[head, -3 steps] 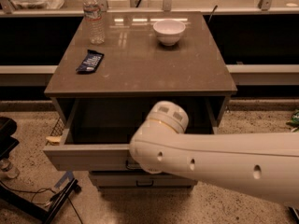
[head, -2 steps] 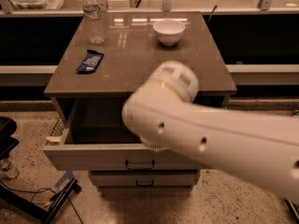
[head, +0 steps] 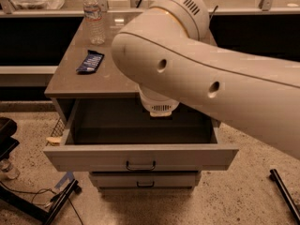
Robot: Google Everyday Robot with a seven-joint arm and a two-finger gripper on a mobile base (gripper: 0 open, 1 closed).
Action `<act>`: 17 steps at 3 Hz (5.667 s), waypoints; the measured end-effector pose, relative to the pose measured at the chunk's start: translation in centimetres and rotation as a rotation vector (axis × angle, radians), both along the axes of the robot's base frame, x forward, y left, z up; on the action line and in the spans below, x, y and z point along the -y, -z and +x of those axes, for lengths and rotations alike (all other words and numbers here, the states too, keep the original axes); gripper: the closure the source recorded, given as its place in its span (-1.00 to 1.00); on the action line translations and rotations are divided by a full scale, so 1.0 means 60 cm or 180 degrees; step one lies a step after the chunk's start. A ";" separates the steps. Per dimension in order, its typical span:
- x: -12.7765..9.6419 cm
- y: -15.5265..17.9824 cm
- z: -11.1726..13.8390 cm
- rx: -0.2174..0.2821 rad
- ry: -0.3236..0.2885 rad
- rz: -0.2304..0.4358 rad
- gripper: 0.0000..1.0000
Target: Open top drawer
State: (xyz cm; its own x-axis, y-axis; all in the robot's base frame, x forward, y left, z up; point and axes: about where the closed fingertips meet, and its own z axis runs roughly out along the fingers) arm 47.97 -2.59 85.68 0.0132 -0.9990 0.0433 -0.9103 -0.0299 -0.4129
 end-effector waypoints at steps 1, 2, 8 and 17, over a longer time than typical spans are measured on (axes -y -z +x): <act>0.009 0.038 0.010 -0.0032 0.0030 0.0125 1.00; 0.032 0.106 0.042 -0.0083 0.0049 0.0289 1.00; 0.083 0.332 0.030 -0.0706 0.0322 0.0736 1.00; 0.125 0.427 0.071 -0.0895 0.0689 0.1282 1.00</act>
Offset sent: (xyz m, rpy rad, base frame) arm 0.0569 -0.0367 -0.1232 0.1688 0.0516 -0.0191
